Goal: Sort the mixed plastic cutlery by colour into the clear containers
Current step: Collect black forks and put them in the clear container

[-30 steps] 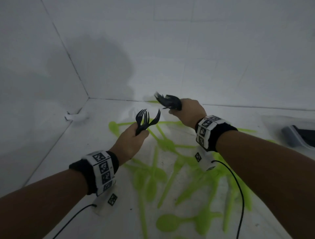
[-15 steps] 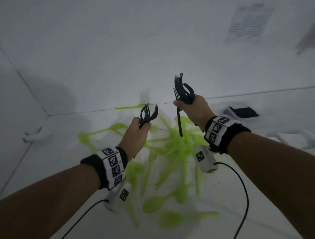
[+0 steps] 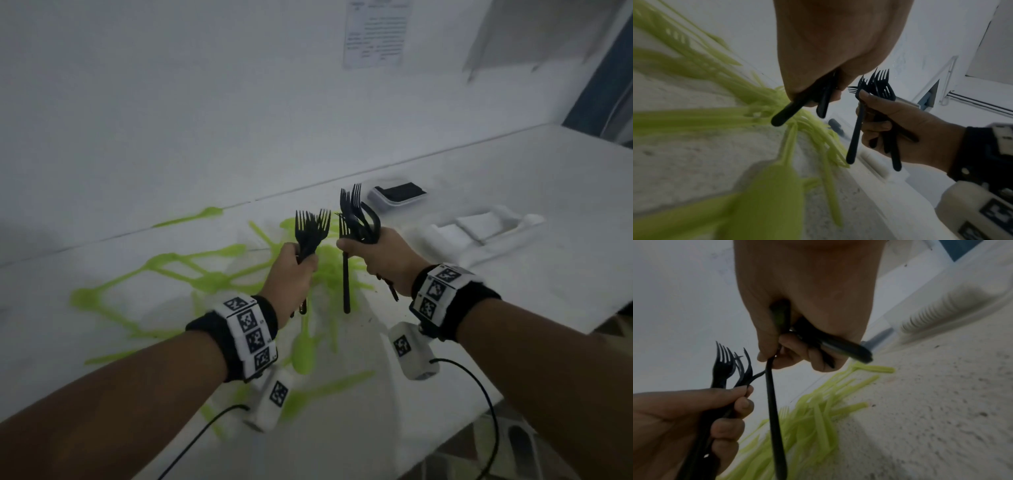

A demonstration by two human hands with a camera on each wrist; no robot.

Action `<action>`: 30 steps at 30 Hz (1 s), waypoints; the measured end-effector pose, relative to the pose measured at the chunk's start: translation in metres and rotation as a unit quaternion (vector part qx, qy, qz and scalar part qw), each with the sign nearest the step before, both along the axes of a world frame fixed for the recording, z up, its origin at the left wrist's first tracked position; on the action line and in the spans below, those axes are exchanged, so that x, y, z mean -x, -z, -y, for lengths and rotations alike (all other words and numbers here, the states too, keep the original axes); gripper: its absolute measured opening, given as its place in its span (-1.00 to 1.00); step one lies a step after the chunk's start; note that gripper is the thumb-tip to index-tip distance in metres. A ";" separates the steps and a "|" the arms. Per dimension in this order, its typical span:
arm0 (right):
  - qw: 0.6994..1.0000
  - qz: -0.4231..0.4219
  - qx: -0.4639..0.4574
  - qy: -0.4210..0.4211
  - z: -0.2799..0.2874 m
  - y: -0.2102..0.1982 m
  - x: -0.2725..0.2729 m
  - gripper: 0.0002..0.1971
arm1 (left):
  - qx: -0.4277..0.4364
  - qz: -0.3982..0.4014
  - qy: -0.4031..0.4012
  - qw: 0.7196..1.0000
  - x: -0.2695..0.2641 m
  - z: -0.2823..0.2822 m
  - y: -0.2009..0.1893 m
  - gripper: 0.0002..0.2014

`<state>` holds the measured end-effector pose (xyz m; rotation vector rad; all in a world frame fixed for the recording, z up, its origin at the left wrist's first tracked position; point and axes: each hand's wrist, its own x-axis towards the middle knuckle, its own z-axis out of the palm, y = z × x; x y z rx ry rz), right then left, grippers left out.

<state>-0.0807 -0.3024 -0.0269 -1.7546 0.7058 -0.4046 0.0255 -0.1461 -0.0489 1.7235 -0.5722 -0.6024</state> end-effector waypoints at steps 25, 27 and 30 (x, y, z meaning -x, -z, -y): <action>0.963 0.099 -0.228 -0.105 0.051 0.033 0.007 -0.59 | 0.075 -0.110 -0.152 0.979 0.098 0.060 -0.006 -0.80; 0.966 0.101 -0.223 -0.085 0.049 0.032 0.005 -0.61 | 0.068 -0.092 -0.153 0.981 0.095 0.059 -0.006 -0.81; 0.967 0.111 -0.228 -0.041 0.050 0.027 0.003 -0.73 | 0.067 -0.081 -0.159 0.982 0.091 0.059 -0.008 -0.83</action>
